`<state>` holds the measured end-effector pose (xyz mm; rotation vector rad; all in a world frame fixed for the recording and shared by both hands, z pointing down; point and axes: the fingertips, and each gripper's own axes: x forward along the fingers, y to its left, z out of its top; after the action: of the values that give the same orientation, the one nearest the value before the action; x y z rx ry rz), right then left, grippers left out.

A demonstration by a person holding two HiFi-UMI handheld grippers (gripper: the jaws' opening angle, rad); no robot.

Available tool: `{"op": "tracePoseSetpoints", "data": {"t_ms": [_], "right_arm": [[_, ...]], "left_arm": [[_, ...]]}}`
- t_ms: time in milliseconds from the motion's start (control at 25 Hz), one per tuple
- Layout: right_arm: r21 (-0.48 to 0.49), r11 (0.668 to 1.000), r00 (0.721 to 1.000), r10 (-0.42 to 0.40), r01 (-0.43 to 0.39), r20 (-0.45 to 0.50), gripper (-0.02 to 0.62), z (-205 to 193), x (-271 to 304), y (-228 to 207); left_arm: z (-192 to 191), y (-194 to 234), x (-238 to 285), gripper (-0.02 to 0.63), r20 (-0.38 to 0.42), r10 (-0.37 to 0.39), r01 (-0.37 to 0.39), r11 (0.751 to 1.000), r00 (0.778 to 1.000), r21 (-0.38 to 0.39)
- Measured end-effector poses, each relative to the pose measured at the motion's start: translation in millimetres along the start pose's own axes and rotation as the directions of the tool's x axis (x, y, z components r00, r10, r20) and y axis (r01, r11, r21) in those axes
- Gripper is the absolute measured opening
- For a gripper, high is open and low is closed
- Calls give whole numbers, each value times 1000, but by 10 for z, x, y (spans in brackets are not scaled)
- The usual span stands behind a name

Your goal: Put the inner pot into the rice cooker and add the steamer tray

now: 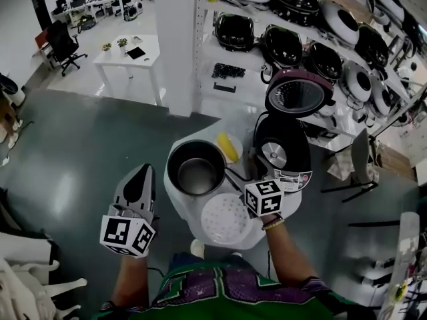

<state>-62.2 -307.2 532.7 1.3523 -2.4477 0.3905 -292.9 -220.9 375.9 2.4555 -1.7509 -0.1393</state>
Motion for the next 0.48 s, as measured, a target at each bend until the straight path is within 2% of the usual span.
{"op": "tracePoseSetpoints", "data": {"t_ms": [280,480], "right_arm": [[26,999,997,-23,24,-68,435,-386,469,2],[40,998,992,-42,47,-121,423,-652,785,-43]], "left_arm": [[-129,210,172,21,-29,-28,29,1000,999,7],[-178,393,254,21,-50,-21,22,1000,999,15]]}}
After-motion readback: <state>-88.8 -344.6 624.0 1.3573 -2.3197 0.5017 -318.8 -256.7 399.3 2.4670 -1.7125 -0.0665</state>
